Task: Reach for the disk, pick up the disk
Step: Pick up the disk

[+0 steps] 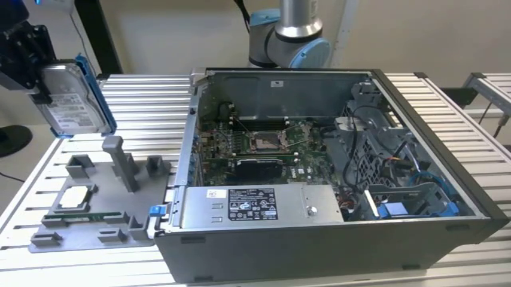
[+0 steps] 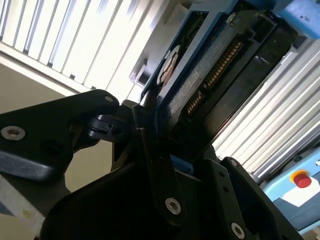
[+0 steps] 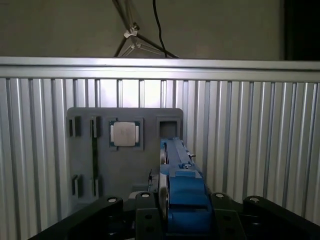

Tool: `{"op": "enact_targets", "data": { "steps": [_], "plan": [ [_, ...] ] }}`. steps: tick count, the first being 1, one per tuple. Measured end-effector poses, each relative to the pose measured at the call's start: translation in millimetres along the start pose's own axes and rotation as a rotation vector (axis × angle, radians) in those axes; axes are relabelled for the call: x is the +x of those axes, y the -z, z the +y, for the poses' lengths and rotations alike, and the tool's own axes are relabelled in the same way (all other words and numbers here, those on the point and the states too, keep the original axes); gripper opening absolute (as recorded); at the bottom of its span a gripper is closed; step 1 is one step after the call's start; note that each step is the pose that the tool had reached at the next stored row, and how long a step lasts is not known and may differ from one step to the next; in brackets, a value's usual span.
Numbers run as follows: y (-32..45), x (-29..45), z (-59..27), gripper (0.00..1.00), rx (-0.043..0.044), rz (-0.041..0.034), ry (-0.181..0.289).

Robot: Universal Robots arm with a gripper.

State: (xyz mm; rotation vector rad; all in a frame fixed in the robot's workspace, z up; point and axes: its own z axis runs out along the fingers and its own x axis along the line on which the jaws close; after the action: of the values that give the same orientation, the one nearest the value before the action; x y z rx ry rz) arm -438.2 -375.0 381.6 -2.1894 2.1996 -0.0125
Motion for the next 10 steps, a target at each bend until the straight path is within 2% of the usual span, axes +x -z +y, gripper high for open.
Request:
{"op": "enact_targets", "data": {
  "steps": [10],
  "plan": [
    [24.2, -0.5, -0.8, 0.0, 0.0041, 0.0, 0.0]
  ]
}}
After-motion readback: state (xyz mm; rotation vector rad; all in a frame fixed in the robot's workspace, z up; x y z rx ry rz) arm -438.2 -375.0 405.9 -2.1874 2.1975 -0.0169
